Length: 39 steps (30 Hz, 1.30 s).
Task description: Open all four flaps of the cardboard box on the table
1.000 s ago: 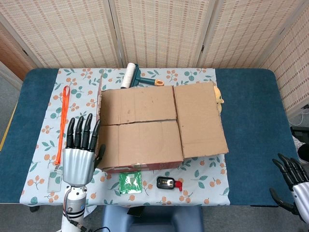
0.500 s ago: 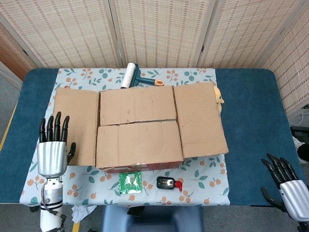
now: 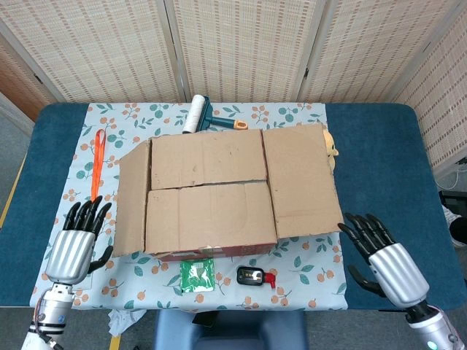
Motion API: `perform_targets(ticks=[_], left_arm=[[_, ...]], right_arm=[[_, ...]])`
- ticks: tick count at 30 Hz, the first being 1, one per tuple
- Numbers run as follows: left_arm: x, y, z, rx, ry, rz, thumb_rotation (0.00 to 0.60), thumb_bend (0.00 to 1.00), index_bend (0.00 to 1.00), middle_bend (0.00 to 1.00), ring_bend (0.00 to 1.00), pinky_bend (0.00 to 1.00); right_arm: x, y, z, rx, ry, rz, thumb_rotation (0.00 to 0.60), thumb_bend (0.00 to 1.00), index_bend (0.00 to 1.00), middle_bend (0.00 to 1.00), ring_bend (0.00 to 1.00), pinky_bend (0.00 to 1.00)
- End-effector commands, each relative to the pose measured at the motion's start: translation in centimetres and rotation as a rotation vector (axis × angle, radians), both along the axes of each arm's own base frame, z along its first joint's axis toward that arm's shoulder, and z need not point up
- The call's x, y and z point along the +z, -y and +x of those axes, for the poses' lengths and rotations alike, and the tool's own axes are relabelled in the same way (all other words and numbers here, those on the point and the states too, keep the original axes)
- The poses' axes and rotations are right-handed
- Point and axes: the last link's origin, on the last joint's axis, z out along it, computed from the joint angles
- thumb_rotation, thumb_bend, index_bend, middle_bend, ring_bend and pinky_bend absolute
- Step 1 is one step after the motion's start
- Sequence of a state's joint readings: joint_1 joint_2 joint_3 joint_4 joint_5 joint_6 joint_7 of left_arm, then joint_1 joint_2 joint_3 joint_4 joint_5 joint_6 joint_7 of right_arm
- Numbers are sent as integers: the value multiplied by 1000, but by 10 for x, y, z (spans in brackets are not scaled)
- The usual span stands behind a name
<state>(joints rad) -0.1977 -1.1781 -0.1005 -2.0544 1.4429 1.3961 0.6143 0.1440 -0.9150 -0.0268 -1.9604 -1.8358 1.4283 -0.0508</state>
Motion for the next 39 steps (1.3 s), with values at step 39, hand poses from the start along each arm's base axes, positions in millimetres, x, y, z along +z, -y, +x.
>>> perform_targets(ticks=[39], left_arm=[[59, 4, -48, -86, 171, 71, 600, 375, 0, 0, 0, 9]], right_arm=[[-136, 215, 190, -41, -76, 181, 600, 458, 0, 0, 0, 0]])
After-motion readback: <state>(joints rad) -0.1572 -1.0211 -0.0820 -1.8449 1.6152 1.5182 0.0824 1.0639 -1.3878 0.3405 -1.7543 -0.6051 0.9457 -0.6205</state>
